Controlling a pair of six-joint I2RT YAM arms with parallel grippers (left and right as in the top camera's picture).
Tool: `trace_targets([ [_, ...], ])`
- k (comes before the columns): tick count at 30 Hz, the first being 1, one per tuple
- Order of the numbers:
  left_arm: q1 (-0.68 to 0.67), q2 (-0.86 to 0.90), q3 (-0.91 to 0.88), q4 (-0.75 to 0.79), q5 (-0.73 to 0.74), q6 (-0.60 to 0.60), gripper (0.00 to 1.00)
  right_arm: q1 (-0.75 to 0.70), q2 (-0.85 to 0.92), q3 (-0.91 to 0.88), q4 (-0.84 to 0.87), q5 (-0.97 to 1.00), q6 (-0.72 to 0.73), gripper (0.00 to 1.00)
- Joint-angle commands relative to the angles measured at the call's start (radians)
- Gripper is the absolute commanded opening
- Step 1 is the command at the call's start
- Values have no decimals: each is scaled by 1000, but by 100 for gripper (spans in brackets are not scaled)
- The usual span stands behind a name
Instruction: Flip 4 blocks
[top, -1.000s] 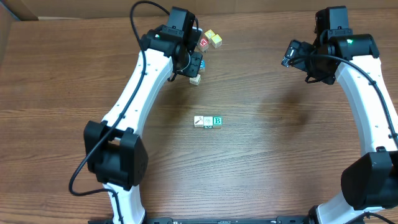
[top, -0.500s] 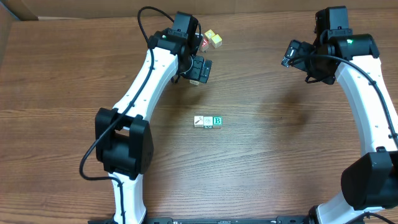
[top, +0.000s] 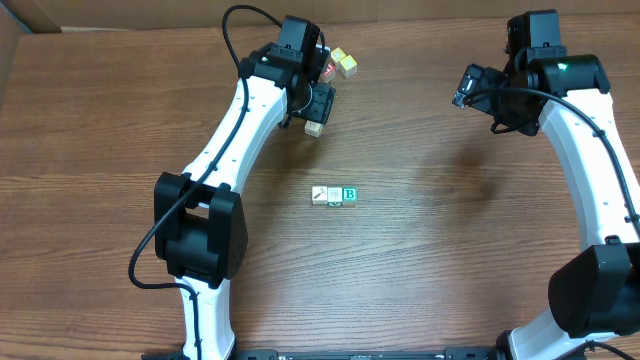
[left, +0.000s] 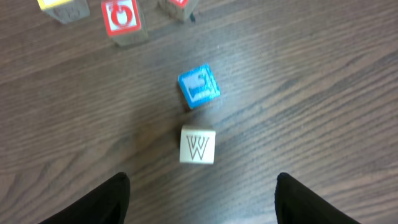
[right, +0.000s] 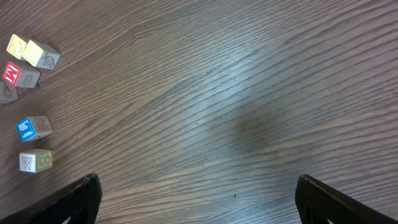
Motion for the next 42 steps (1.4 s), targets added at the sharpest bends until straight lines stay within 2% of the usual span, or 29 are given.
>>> trace_targets([
  [1,3,3,-29,25,-3,5,68,0,-12,2,5,0,5,100],
  [11,3,3,-140,183,-3,5,73,0,-12,2,5,0,5,100],
  [22,3,3,-311,373,-3,55,67,0,-12,2,5,0,5,100],
  [31,3,3,-394,513,-3,48,58,0,-12,2,5,0,5,100],
  [42,2,4,-465,604,-4,46,57,0,-12,2,5,0,5,100],
])
